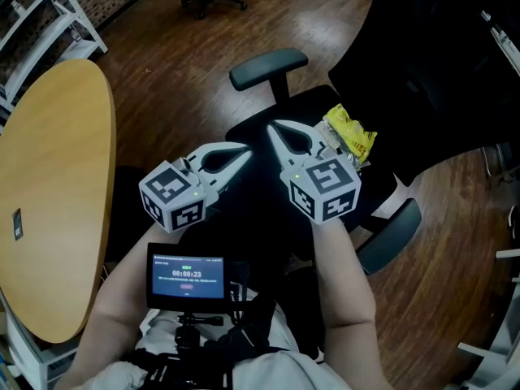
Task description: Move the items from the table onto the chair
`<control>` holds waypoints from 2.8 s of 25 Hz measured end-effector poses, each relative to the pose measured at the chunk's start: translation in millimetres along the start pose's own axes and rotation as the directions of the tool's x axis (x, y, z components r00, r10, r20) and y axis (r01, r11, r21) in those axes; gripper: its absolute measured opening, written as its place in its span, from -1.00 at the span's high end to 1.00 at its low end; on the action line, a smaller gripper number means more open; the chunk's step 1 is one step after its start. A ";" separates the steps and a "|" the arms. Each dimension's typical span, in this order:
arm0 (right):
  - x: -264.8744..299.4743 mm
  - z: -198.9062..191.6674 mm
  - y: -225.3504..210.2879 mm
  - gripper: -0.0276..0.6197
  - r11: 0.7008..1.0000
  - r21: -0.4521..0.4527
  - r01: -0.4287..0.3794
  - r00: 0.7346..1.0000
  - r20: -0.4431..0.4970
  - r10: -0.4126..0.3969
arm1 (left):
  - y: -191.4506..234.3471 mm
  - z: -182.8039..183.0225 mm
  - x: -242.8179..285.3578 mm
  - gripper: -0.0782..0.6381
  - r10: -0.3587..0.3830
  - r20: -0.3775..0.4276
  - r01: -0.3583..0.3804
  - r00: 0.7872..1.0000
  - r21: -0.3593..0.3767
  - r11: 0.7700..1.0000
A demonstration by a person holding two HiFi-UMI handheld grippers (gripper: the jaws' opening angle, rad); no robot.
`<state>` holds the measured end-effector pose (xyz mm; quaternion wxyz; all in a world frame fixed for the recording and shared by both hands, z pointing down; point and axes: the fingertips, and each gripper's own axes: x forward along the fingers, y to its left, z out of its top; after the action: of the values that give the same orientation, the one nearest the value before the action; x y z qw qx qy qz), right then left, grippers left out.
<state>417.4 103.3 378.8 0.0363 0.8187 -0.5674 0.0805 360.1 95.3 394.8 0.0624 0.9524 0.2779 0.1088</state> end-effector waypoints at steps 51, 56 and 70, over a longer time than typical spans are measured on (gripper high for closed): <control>152.7 124.9 612.2 0.88 0.329 -0.293 -0.898 0.391 -0.184 0.902 | -10.7 19.5 -610.1 0.75 0.896 0.166 -0.896 0.411 -0.110 0.431; 176.2 117.3 673.7 0.88 0.260 -0.268 -0.928 0.328 -0.254 0.910 | -16.1 0.7 -658.7 0.75 0.923 0.164 -0.922 0.349 -0.117 0.369; 277.9 73.5 745.9 0.34 0.299 -0.290 -0.909 0.411 -0.511 0.755 | 14.1 -14.9 -711.6 0.75 0.942 0.097 -0.924 0.321 -0.186 0.334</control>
<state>-178.0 -428.0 330.6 0.2914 0.3312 -0.8965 0.0415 -221.1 -301.9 289.0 0.0600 0.9397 -0.3331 0.0482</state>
